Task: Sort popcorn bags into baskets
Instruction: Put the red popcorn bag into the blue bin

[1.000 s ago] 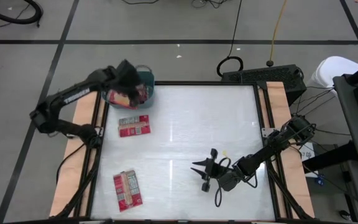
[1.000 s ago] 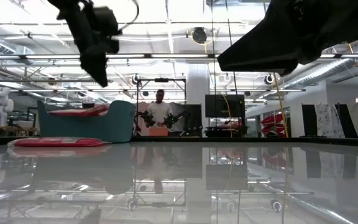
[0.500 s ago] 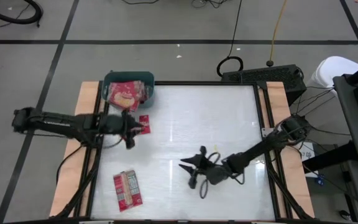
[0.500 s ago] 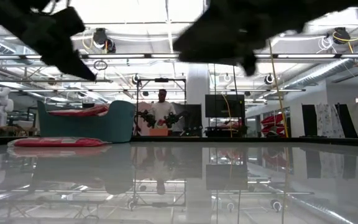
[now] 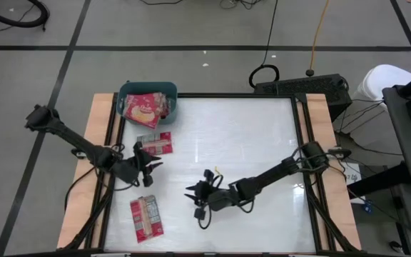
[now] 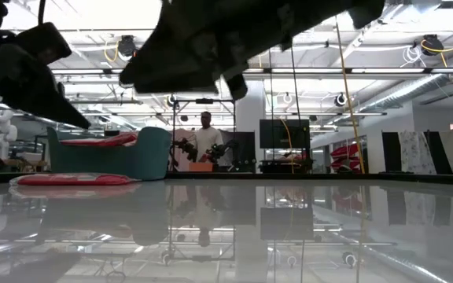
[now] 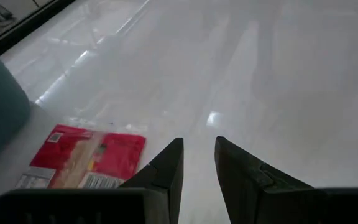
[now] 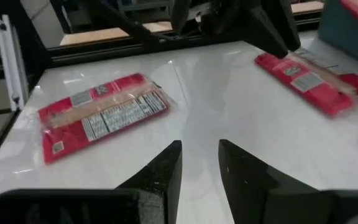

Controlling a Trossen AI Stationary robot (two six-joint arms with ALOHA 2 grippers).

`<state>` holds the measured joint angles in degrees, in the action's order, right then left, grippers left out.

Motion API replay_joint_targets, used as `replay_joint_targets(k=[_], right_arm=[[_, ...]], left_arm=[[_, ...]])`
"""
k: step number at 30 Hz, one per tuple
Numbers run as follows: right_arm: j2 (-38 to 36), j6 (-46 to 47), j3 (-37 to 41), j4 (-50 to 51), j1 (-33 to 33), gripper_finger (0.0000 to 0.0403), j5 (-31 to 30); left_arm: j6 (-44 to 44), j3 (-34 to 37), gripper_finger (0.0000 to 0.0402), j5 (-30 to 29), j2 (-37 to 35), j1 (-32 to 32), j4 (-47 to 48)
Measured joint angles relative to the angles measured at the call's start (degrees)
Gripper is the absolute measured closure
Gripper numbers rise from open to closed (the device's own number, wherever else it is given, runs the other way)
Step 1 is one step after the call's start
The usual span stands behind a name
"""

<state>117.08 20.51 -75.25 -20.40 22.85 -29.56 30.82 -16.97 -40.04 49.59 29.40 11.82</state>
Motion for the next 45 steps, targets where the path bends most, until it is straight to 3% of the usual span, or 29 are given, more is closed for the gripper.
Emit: replay_joint_targets(k=[4, 8, 18, 24, 32, 40, 45], right_arm=[[2.5, 0.2, -1.9, 0.2, -1.1, 0.0305, 1.2], [2.9, 0.4, -2.1, 0.3, -2.6, 0.0305, 1.2], [3.1, -1.9, -2.1, 1.1, -6.5, 0.0305, 1.2], [3.1, -3.0, -2.1, 1.8, -6.3, 0.0305, 1.2], [3.1, -3.9, -2.0, 2.4, -6.3, 0.0305, 1.3], [2.9, -5.4, -2.0, 6.8, -5.6, 0.0305, 2.7], [2.8, -7.1, -2.0, 12.3, -4.7, 0.0305, 2.7]], left_arm=[[3.6, 0.0, 0.0305, -3.7, 4.8, 0.5, 0.9], [7.9, 0.0, 0.0305, -6.2, 9.7, -3.1, 1.5], [12.8, 0.0, 0.0305, -4.4, 19.7, -16.6, 1.4], [12.4, -0.2, 0.0305, -2.4, 25.0, -20.7, -0.1], [4.2, -0.2, 0.0305, 4.1, 27.6, -21.4, -10.3], [-6.1, 0.1, 0.0305, 21.2, 27.8, -17.9, -27.5], [-9.8, -0.6, 0.0305, 20.6, 27.7, -12.3, -33.2]])
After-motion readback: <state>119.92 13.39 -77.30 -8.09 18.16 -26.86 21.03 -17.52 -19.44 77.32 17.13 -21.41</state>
